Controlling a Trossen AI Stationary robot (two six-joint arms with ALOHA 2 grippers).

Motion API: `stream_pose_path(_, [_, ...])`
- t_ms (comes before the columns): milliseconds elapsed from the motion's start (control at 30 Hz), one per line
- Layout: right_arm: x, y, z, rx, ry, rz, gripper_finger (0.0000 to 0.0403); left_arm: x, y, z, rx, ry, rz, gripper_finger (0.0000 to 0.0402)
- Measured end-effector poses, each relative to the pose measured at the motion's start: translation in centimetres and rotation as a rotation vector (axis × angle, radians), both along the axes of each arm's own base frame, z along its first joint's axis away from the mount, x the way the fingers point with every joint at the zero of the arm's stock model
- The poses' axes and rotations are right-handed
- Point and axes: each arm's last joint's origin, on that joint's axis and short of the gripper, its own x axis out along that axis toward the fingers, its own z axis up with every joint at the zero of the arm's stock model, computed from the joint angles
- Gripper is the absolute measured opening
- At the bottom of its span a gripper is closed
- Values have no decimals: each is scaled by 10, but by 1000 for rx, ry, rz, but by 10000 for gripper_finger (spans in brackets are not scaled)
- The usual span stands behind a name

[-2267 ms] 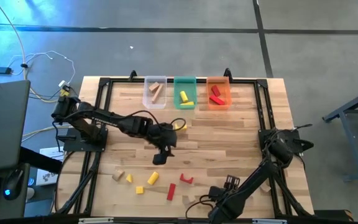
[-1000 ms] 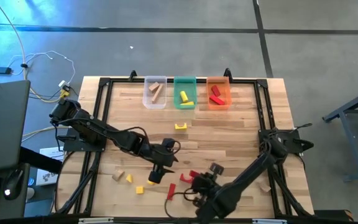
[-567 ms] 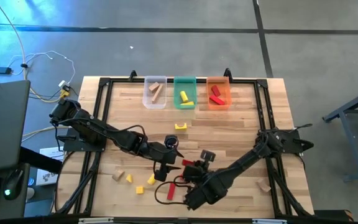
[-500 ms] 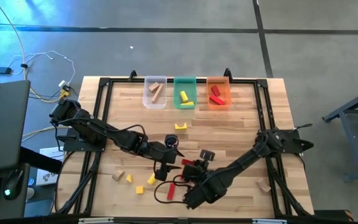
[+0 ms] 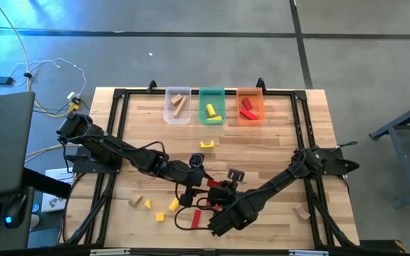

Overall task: Sort & place blocks by color
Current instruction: Put the red block into the orange transparent bin

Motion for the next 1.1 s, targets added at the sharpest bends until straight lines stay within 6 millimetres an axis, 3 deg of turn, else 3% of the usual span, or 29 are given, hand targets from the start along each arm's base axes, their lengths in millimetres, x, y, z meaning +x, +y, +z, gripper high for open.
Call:
stream_pose_path(400, [3,-5,0,7,16,3,86,2,13,-2,28,17,22,77])
stream_pose_path(733, [6,-9,1,-10,5,-3,181,-6,23,-13,179,149,151,77])
stream_pose_path(1100, [5,-9,0,-12,9,-8,203,-28,77,-26,545,419,602,77])
